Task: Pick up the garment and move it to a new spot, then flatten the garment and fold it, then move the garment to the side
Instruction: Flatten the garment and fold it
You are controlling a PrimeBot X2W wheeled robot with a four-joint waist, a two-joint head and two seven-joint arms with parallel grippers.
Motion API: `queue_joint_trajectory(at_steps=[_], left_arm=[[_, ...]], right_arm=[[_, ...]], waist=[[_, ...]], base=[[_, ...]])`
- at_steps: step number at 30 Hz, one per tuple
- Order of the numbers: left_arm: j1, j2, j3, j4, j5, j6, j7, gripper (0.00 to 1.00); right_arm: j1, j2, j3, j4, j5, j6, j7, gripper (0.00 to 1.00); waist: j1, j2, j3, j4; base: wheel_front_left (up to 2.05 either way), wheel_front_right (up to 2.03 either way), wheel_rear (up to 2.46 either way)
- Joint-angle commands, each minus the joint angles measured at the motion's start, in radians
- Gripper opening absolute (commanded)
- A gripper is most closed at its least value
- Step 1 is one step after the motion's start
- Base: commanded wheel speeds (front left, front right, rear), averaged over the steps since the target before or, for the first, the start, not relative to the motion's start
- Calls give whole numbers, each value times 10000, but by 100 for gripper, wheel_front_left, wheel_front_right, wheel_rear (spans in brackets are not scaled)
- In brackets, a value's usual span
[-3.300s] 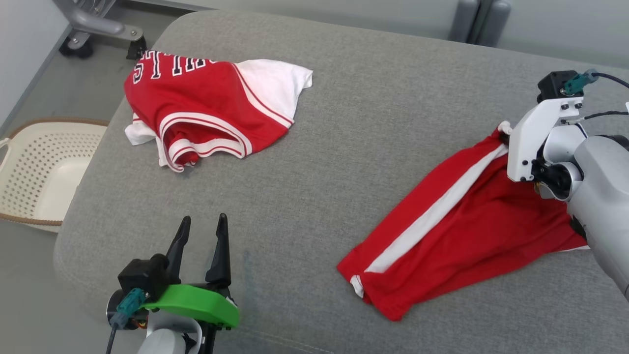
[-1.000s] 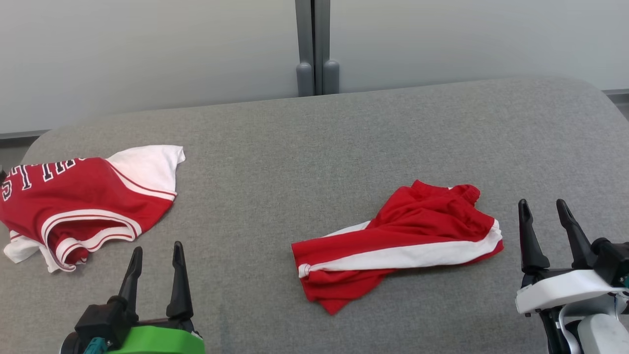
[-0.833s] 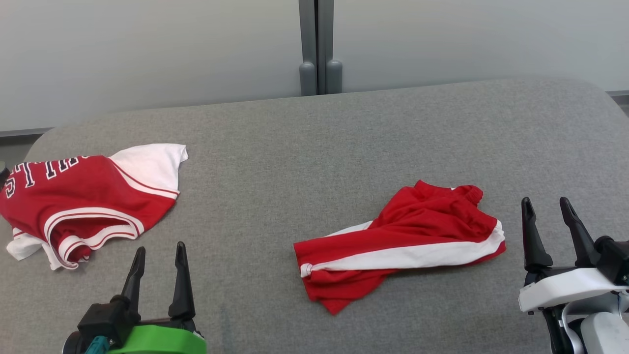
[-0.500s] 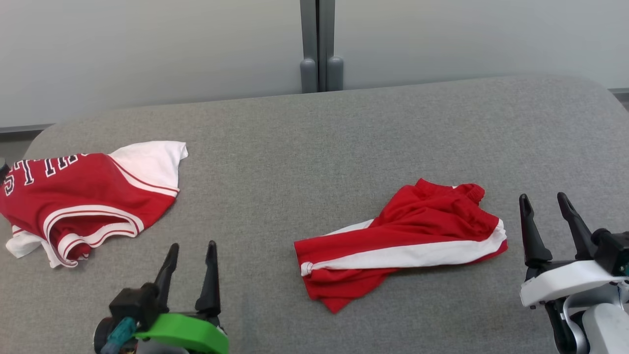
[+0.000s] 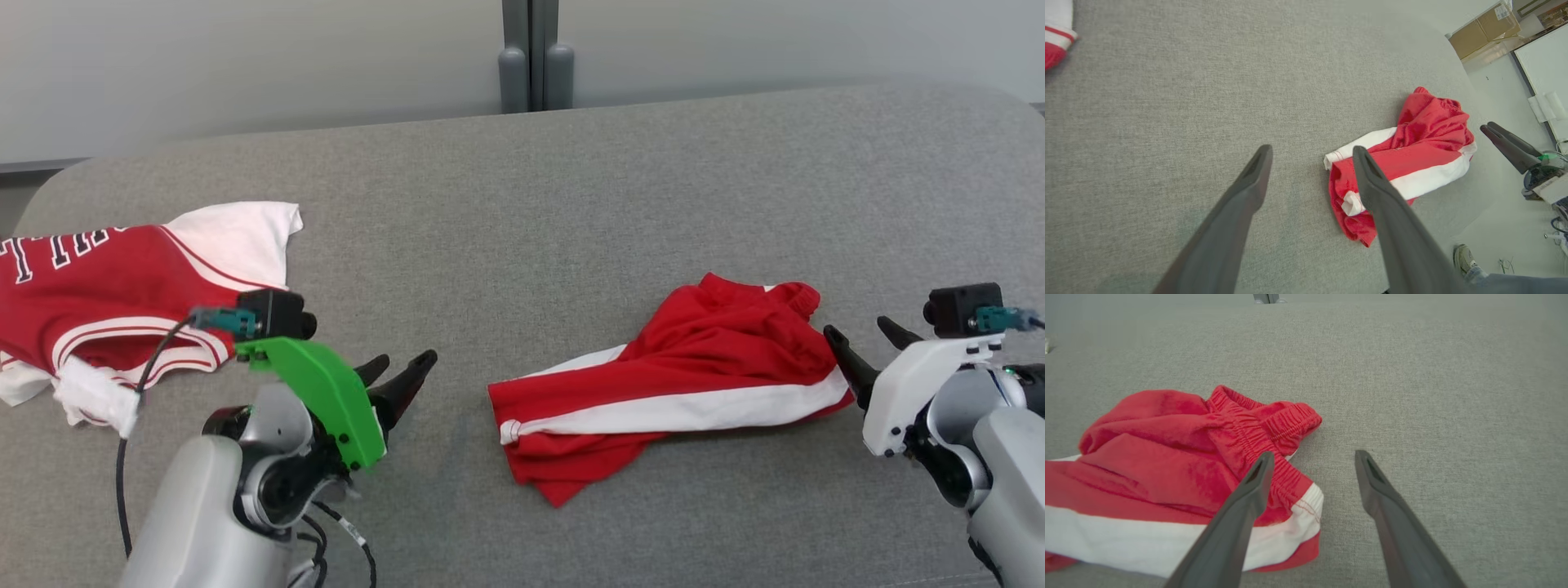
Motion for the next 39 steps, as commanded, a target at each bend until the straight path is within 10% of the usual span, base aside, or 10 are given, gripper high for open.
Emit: queue_joint_trajectory(at_steps=[1, 9, 21, 31, 33, 37, 39], left_arm=[[-334, 148, -50, 132, -361, -26, 757, 100], [-1083, 175, -342, 492, -2136, 459, 4419, 100], [-1439, -391, -136, 1127, -3205, 1363, 5294, 100], [-1536, -452, -333, 1878, -3026, 1305, 5095, 100], [-1599, -453, -327, 2018, -3024, 1264, 5010, 100], [-1700, -531, -304, 2240, -3125, 1150, 4785, 100], [-1721, -576, -343, 2335, -3207, 1086, 4735, 42]], right_arm=[[-300, -126, 363, 172, 369, -10, 307, 100], [-1361, -656, 2232, 881, 1920, -10, 1273, 100], [-2323, -933, 4151, 1225, 3296, -10, 1099, 100], [-2788, -952, 5247, 1501, 4033, -10, 647, 99], [-2884, -971, 5437, 1550, 4153, -10, 576, 90], [-3008, -1003, 5810, 1641, 4422, -10, 472, 42], [-3087, -1022, 5972, 1661, 4551, -10, 393, 18]], waist=[[0, -1, 171, 7], [0, -1, 407, -92], [0, -1, 751, -500], [0, -1, 812, -757], [0, -1, 826, -773], [0, -1, 807, -790], [0, -1, 777, -785]], base=[[0, 0, 0], [0, 0, 0], [0, 0, 0], [0, 0, 0], [0, 0, 0], [0, 0, 0], [0, 0, 0]])
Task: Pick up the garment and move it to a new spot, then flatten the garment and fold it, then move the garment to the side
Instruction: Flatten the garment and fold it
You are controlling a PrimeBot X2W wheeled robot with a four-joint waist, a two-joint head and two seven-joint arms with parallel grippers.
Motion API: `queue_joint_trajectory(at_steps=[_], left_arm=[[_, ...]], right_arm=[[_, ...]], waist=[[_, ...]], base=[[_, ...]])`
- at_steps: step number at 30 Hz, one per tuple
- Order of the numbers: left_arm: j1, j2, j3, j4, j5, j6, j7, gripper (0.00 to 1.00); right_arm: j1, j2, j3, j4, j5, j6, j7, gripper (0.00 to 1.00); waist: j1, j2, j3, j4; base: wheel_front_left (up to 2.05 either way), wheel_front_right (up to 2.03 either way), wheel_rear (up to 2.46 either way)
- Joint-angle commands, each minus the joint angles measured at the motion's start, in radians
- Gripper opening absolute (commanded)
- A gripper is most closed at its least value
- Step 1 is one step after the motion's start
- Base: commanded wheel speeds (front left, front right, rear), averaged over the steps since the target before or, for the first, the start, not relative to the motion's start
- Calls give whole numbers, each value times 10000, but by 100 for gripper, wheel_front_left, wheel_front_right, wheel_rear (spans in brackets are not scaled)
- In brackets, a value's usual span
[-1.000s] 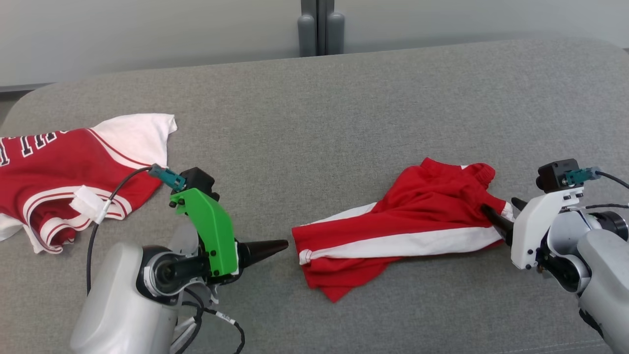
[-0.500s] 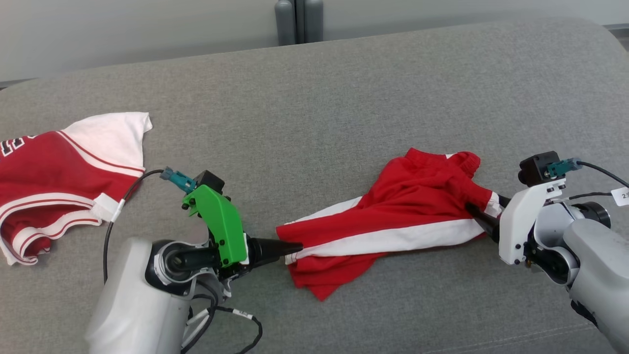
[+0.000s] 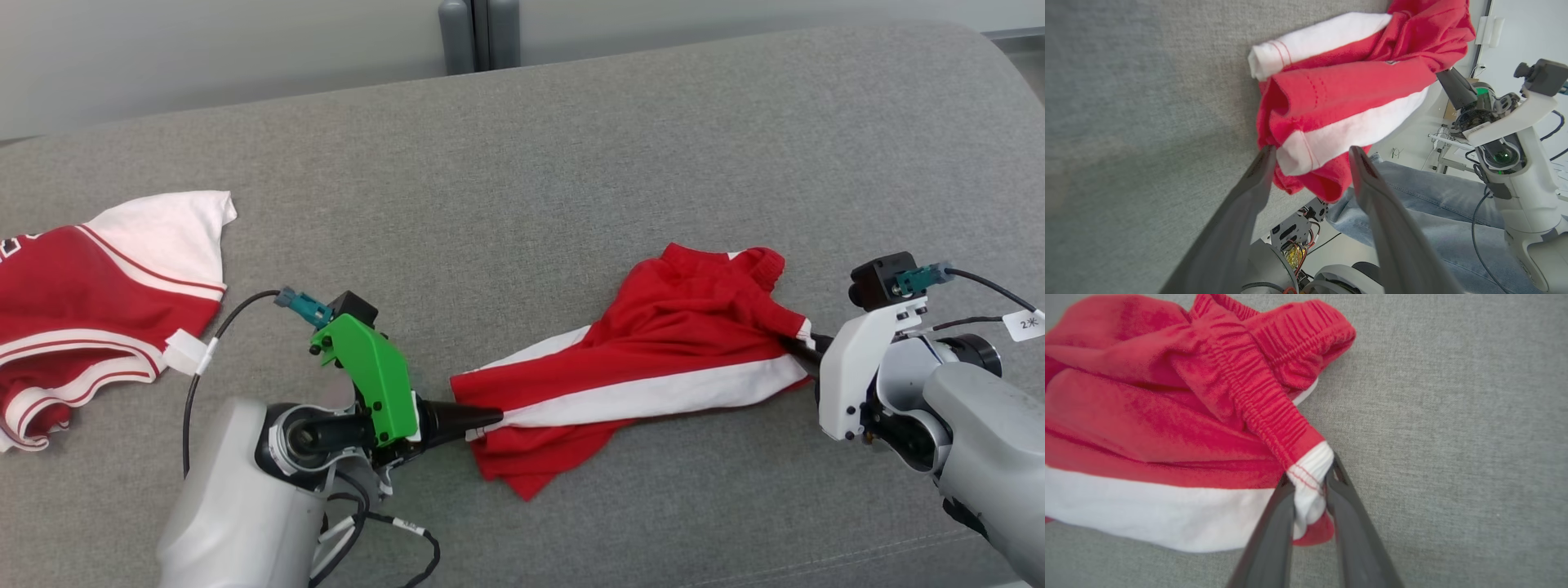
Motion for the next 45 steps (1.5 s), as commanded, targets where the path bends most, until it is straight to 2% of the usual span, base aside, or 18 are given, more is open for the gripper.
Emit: queue_joint_trajectory(at_steps=[1, 6, 10, 18, 24, 27, 33, 40, 45], left_arm=[[-148, -40, -14, 61, -127, -66, -31, 2], [-176, -75, 42, 140, -359, -238, -49, 0], [-215, -20, 211, -129, -481, -398, -251, 0], [-598, 93, 924, -1647, -1006, -650, -675, 0], [-1382, 412, 1419, -2495, -410, -665, -1705, 0], [-2163, 620, 1365, -2267, 316, -745, -2405, 0], [-4843, 995, 1146, -1123, 1936, -917, -4097, 0], [-8224, 1094, 992, 636, 3058, -1063, -6126, 0], [-9833, 1014, 1025, 1777, 3133, -1105, -7149, 0]], right_arm=[[-160, -35, 112, 23, 128, -10, -130, 0], [-250, -163, 372, 88, 363, -10, -582, 0], [-227, -234, 137, 43, 953, -10, -1157, 0], [134, -424, -1022, -1213, 3272, -10, -2035, 0], [-431, -360, -1882, -1869, 4704, -9, -1881, 0], [-1239, -147, -2147, -1607, 5014, -9, -1615, 0], [-4192, 719, -2565, -208, 4864, -9, -1425, 0], [-7602, 1883, -3076, 1050, 4362, -7, -2584, 0], [-8799, 2156, -3413, 1299, 4215, -9, -3505, 0]], waist=[[0, 0, -39, 3], [0, 0, -263, 30], [0, 0, -523, 120], [0, 0, -761, 333], [0, 0, -76, 423], [0, 0, 593, 440], [0, 0, 2069, 346], [0, 0, 2849, 199], [0, 0, 2841, 115]], base=[[0, 0, 0], [0, 0, 0], [0, 0, 0], [0, 0, 0], [0, 0, 0], [0, 0, 0], [0, 0, 0], [0, 0, 0], [0, 0, 0]])
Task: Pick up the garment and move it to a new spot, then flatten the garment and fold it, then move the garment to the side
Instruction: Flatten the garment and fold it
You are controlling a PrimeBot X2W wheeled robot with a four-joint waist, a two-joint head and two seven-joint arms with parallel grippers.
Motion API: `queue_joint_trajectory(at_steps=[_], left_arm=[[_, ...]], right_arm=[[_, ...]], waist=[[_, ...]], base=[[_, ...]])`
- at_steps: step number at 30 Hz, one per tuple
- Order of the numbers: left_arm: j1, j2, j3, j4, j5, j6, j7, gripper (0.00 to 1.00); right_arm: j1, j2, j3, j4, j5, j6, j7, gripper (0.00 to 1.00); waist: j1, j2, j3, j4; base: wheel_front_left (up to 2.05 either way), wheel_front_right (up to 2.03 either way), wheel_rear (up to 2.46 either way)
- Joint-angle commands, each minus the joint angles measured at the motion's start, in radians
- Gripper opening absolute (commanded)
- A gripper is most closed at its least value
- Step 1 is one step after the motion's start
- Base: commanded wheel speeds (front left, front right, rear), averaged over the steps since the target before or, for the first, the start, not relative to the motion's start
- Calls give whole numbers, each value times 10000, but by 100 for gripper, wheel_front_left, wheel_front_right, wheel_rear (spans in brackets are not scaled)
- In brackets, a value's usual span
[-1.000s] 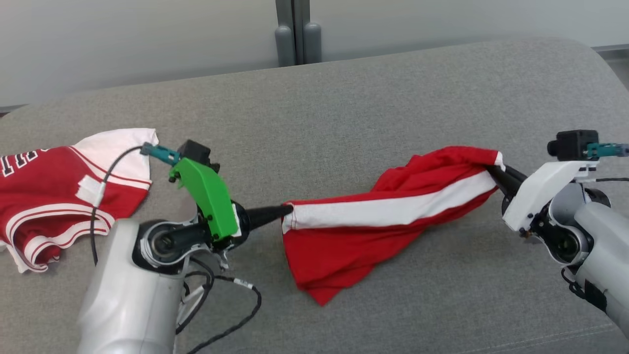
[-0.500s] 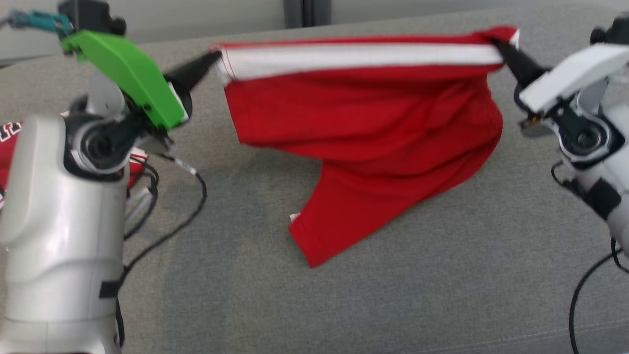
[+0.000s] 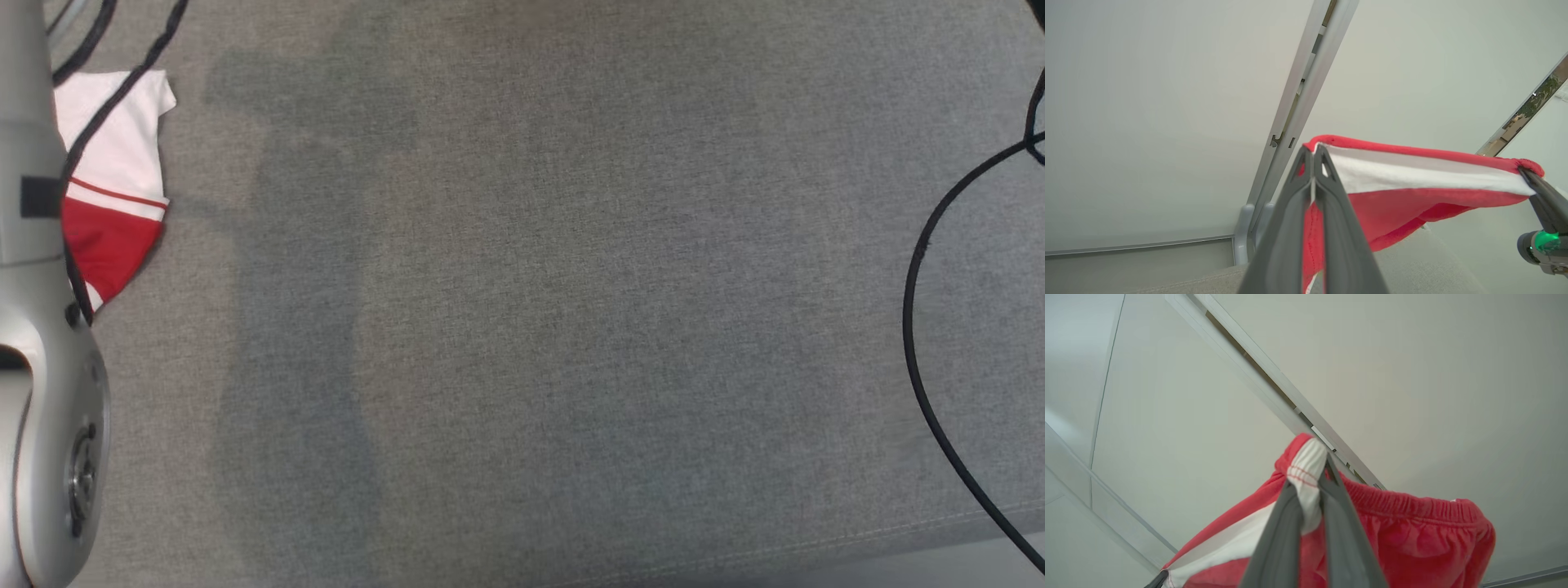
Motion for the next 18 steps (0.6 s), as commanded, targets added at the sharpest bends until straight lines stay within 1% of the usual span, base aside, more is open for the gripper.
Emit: queue_joint_trajectory(at_steps=[1, 3, 5, 8, 10, 14, 18], left_arm=[[-232, -51, -56, 207, -99, -41, -147, 0], [-279, -131, -250, 462, -269, -62, -154, 0], [57, -123, -716, 390, -525, -77, 31, 0], [1000, 132, -1432, 98, -1062, -74, 285, 0], [1796, 386, -1974, -279, -1429, -76, 492, 0], [3732, 1073, -2817, -1077, -2130, -77, 790, 0], [5713, 1931, -3454, -1972, -2660, -78, 1007, 0]], right_arm=[[-91, -27, -25, 89, -96, -7, -145, 0], [46, 4, 68, 55, -147, -5, -245, 0], [498, -36, 248, -1, -186, -5, -184, 0], [1436, -204, 558, -125, -178, -5, -73, 0], [2201, -333, 794, -276, -140, -2, 17, 0], [3883, -645, 1295, -520, -59, -4, 223, 0], [5411, -925, 1880, -770, -41, -4, 592, 0]], waist=[[-1, 0, 58, -116], [-1, 0, -57, -127], [-1, 0, -192, -131], [-1, 0, -449, -122], [-1, 0, -637, -135], [-1, 0, -1080, -184], [-1, 0, -1658, -299]], base=[[0, 0, 0], [0, 0, 0], [0, 0, 0], [0, 0, 0], [0, 0, 0], [0, 0, 0], [0, 0, 0]])
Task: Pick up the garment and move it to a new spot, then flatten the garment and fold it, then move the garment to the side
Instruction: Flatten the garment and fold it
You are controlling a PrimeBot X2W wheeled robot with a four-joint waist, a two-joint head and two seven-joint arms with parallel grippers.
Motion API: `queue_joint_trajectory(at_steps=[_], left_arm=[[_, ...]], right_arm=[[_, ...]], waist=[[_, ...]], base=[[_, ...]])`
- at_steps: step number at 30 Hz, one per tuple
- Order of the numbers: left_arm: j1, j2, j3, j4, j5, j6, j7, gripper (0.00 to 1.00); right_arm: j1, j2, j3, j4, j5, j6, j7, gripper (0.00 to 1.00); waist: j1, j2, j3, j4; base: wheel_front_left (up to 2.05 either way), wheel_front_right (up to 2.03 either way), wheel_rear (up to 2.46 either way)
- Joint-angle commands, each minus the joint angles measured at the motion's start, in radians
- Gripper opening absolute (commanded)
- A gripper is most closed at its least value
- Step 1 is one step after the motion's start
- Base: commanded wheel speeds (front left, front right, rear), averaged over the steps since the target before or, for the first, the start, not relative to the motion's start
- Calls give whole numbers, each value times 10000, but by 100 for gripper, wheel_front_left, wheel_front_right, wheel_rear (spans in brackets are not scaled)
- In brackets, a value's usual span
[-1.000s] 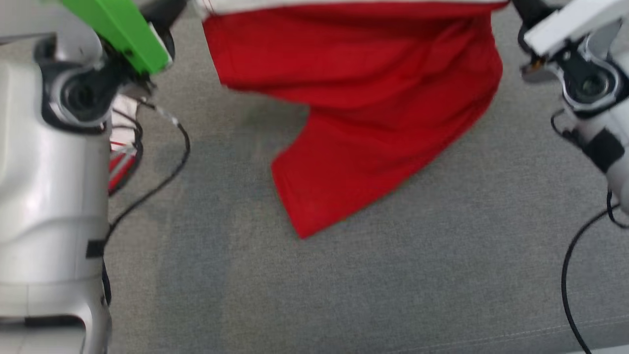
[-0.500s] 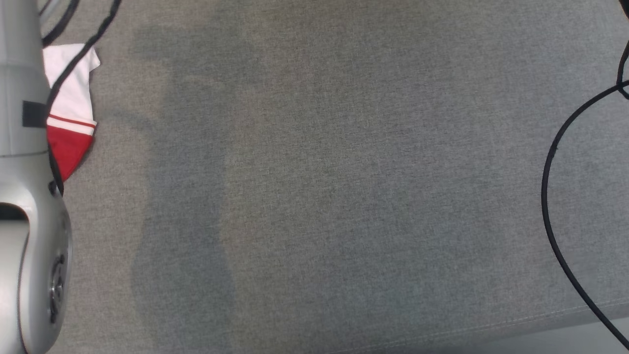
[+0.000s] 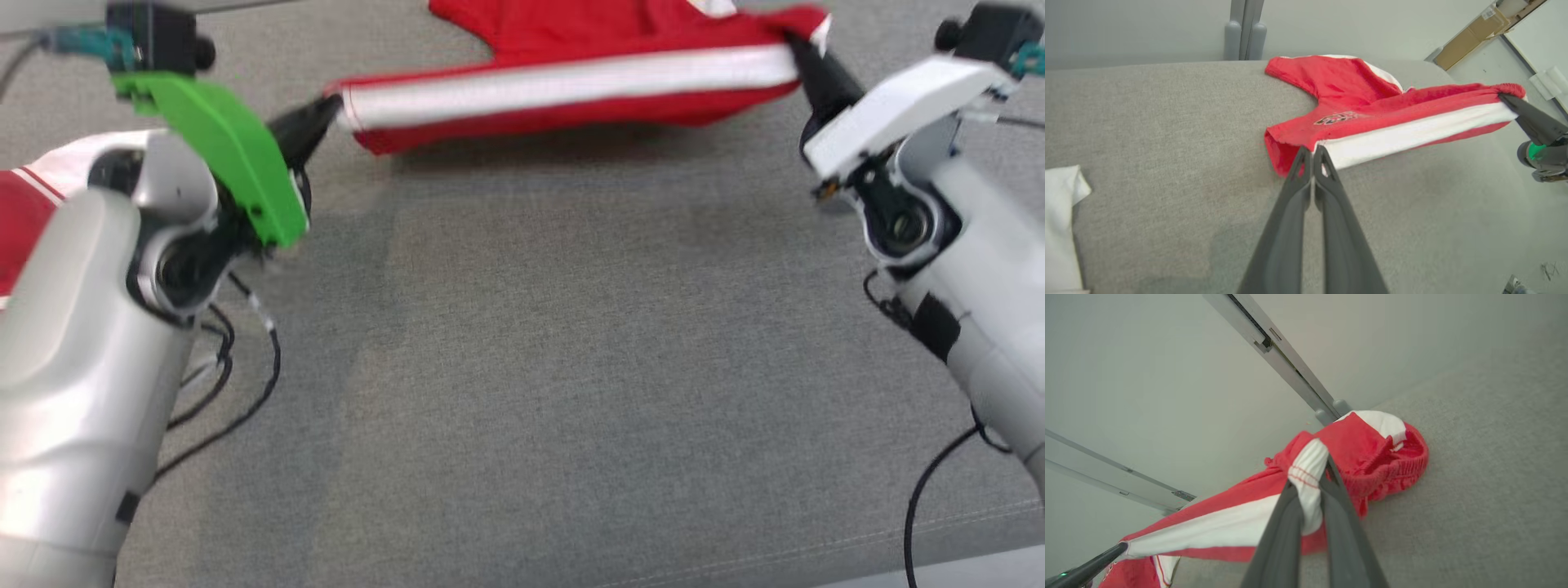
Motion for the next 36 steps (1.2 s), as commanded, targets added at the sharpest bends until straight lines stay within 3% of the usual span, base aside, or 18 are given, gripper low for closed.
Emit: queue_joint_trajectory(at_steps=[1, 8, 11, 20, 24, 29, 36], left_arm=[[671, 352, -178, -317, -131, -26, 30, 0], [3657, 1714, -925, -2090, -633, -18, 569, 0], [4693, 2282, -1012, -3009, -1033, 201, 1094, 0], [6823, 4072, -624, -6262, -2219, 1484, 2355, 0], [6411, 4229, -310, -6658, -2432, 1791, 2574, 0], [5069, 4074, -81, -6189, -2516, 1895, 3124, 0], [2214, 3662, -85, -4685, -2209, 2064, 4168, 0]], right_arm=[[518, -115, 210, -55, 51, 0, 198, 0], [2630, -752, 1537, -495, -188, -6, 1682, 0], [3365, -1081, 1915, -807, -218, -6, 2261, 0], [4984, -2468, 1963, -2912, 32, -11, 3288, 0], [5010, -2707, 1496, -3471, 254, -11, 3451, 0], [4465, -2541, 876, -3858, 950, -9, 3965, 0], [2829, -2179, 699, -3523, 2171, -8, 6077, 0]], waist=[[0, 0, -603, -143], [0, 0, -1836, -296], [0, 0, -2253, -332], [0, 0, -2612, -522], [0, 0, -2294, -655], [0, 0, -1439, -883], [0, 0, 399, -1277]], base=[[0, 0, 0], [0, 0, 0], [0, 0, 0], [0, 0, 0], [0, 0, 0], [0, 0, 0], [0, 0, 0]])
